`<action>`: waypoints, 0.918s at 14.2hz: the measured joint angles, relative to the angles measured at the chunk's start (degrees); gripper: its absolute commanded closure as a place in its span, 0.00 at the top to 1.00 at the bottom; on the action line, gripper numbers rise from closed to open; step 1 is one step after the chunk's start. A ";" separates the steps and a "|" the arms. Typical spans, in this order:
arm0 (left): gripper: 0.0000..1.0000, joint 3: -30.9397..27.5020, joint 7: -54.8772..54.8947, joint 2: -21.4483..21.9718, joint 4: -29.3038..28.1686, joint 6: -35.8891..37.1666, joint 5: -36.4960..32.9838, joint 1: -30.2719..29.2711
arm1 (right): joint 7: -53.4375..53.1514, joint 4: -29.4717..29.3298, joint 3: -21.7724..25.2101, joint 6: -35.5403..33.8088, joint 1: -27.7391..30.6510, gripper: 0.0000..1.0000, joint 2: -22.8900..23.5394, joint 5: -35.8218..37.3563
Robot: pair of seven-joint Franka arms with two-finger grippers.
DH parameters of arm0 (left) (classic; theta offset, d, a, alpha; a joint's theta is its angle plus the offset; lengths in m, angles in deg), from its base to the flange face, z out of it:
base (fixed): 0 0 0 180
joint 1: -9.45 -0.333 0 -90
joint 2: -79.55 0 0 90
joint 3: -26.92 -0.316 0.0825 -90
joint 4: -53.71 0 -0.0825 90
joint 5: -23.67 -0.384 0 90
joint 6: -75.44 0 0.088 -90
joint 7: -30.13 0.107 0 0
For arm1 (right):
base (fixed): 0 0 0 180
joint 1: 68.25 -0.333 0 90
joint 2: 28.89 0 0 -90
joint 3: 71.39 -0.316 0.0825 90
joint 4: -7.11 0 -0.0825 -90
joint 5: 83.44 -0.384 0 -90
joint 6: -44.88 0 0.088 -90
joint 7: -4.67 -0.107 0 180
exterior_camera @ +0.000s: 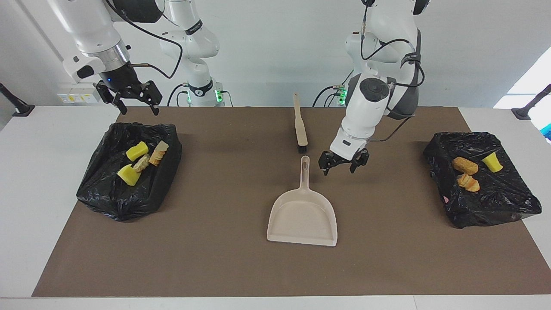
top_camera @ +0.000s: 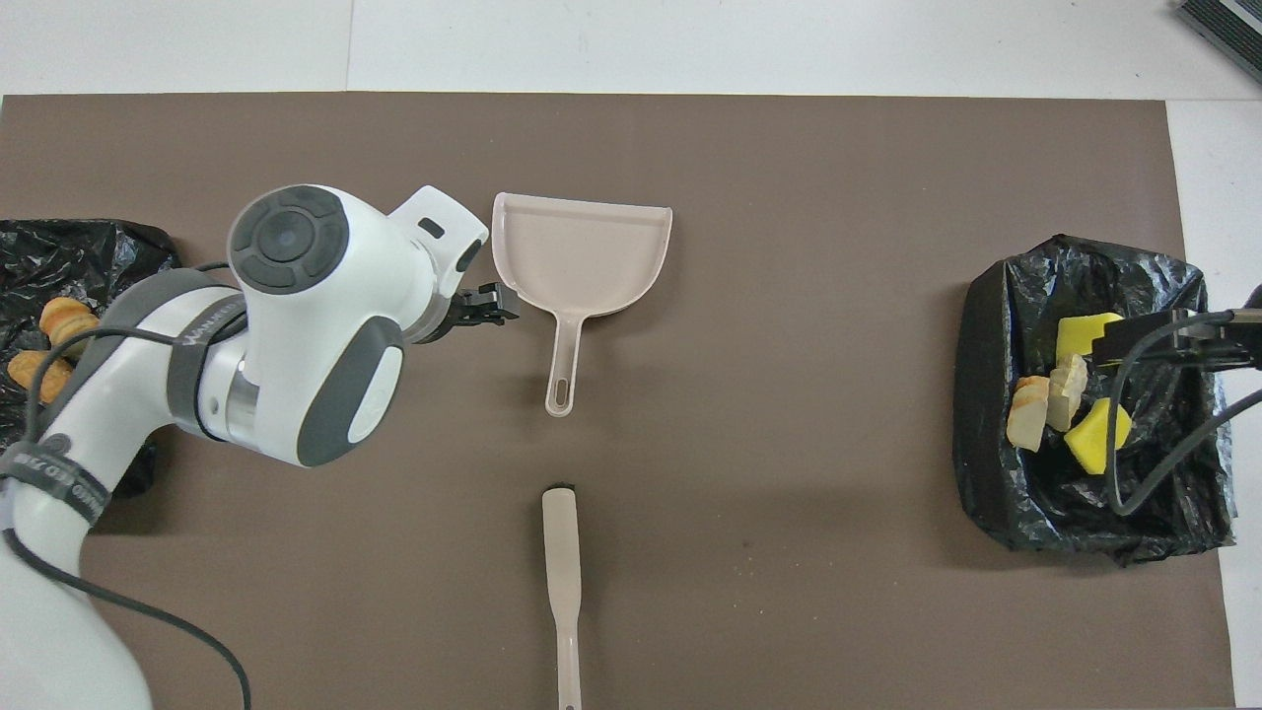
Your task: Sweep and dump trash in bin
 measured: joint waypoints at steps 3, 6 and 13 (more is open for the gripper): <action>1.00 -0.10 5.62 3.97 0.09 5.36 0.00 -4.34 | 0.00 0.00 0.00 0.00 0.00 1.00 0.00 0.00; 1.00 -0.15 10.49 8.22 0.08 10.55 -0.08 -7.66 | 0.00 0.00 0.00 0.00 0.00 1.00 0.00 0.00; 1.00 -0.23 22.24 12.57 0.05 15.70 -0.12 -14.69 | 0.00 0.00 0.00 0.00 0.00 1.00 0.00 0.00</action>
